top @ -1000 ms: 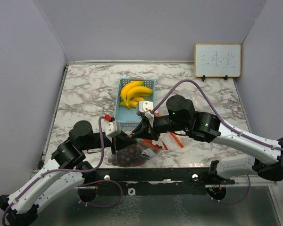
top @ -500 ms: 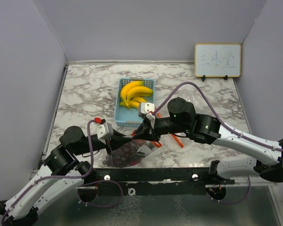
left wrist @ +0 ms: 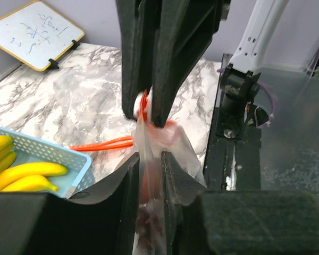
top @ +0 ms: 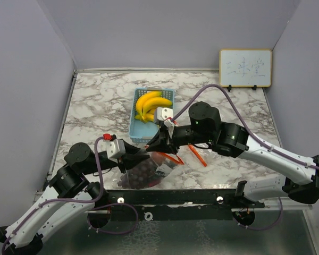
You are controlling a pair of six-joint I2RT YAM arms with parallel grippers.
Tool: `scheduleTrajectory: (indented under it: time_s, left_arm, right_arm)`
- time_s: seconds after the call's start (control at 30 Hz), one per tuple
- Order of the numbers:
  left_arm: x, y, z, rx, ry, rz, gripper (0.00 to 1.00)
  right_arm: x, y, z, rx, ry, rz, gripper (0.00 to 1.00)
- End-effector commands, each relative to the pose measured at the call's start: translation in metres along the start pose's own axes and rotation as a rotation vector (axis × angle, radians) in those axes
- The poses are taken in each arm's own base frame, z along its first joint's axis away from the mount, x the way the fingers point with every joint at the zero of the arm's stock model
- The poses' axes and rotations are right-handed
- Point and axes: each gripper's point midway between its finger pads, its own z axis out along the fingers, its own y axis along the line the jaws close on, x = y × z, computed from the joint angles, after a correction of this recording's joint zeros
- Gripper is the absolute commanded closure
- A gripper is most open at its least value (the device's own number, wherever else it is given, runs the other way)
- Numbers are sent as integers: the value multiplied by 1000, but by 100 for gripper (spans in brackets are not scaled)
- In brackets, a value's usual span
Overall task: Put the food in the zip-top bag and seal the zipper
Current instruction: Zip the zipper food storage bag.
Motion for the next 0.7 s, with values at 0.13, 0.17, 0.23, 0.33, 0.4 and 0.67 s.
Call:
scheduleTrajectory:
  time_s: [0.13,0.17,0.23,0.33,0.4,0.67]
  left_arm:
    - [-29,-7,5,61,-107,92,73]
    - [-29,-8,5,71,-105,93,80]
    - [-27,-10,7,88,-90,86,100]
    - [-16,-15,10,128,-45,57,100]
    - [-8,-9,12,103,-8,28,100]
    - [12,32,-1,-155,111,12,100]
  right_arm:
    - [14,15,19,-164,72,21,98]
    - [16,16,20,-167,77,26,98]
    - [17,16,18,-160,74,28,98]
    - [12,15,11,-135,54,17,98]
    - [9,13,7,-116,46,7,98]
    - [33,10,6,-93,98,9,98]
